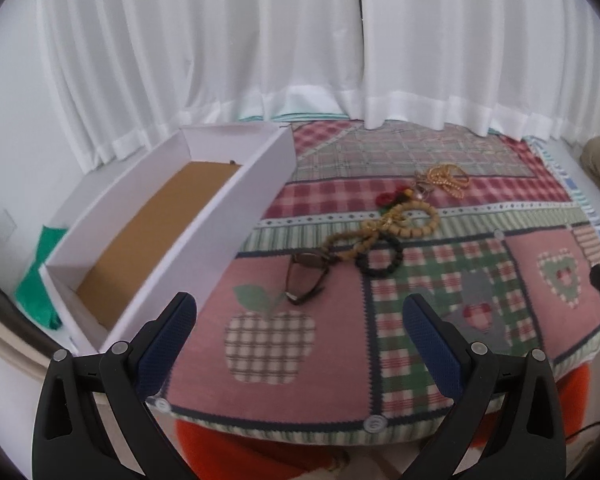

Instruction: Organize jewelry

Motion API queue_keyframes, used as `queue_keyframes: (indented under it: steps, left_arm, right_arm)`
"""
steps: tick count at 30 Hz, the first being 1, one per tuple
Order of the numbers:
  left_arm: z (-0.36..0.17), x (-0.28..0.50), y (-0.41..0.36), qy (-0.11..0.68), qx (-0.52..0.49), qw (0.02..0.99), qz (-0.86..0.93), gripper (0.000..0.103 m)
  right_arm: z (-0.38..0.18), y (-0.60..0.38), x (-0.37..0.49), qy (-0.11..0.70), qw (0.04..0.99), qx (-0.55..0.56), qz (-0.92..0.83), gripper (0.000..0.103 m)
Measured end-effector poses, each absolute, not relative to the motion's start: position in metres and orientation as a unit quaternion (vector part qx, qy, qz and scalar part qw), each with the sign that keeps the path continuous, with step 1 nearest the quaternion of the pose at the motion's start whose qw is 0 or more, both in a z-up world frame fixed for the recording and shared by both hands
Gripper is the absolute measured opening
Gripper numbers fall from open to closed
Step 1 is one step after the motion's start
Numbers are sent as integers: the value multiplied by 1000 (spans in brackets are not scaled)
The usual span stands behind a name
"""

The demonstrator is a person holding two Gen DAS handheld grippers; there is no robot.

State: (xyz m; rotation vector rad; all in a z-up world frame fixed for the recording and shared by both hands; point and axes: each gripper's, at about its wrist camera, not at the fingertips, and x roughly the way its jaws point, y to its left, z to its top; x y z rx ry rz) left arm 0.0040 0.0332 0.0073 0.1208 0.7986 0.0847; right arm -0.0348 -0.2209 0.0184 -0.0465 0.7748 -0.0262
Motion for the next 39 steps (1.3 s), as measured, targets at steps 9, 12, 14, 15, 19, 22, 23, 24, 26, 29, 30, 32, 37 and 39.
queue_keyframes:
  steps: [9, 12, 14, 15, 19, 22, 23, 24, 26, 29, 30, 32, 37, 39]
  left_arm:
    - [-4, 15, 28, 401, 76, 912, 43, 102]
    - [-5, 17, 24, 401, 84, 911, 45, 102]
    - [-6, 18, 23, 400, 87, 911, 45, 102]
    - [-6, 19, 23, 400, 88, 911, 45, 102]
    - [-7, 19, 23, 402, 86, 911, 44, 102]
    - [-12, 22, 24, 408, 86, 908, 41, 102]
    - [-14, 24, 27, 411, 89, 906, 38, 102]
    - [-15, 27, 32, 416, 90, 904, 34, 102]
    - [-14, 32, 54, 427, 66, 902, 19, 102]
    - [-16, 35, 90, 449, 22, 893, -29, 102]
    - [-20, 34, 97, 457, 15, 889, -43, 102]
    - [-33, 37, 103, 476, 11, 877, -62, 102]
    - [-65, 67, 97, 516, -4, 853, -80, 102]
    - [-73, 86, 98, 525, -28, 846, -92, 102]
  right_arm:
    - [14, -220, -26, 387, 922, -23, -9, 85]
    - [12, -220, -23, 390, 921, -22, -9, 85]
    - [12, -219, -21, 391, 920, -22, -8, 85]
    - [11, -219, -21, 392, 920, -23, -7, 85]
    - [10, -217, -19, 395, 918, -25, -5, 85]
    - [7, -216, -18, 398, 917, -26, -4, 85]
    - [6, -215, -17, 400, 916, -27, -3, 85]
    - [5, -215, -17, 402, 915, -27, -2, 85]
    - [4, -215, -15, 407, 913, -24, 5, 85]
    - [4, -224, -13, 411, 912, -11, 6, 85]
    - [4, -227, -11, 413, 911, -9, 5, 85]
    - [-3, -232, -6, 429, 903, -4, 9, 85]
    - [-28, -234, 10, 477, 877, 26, 48, 85]
    - [-38, -231, 15, 493, 867, 41, 64, 85]
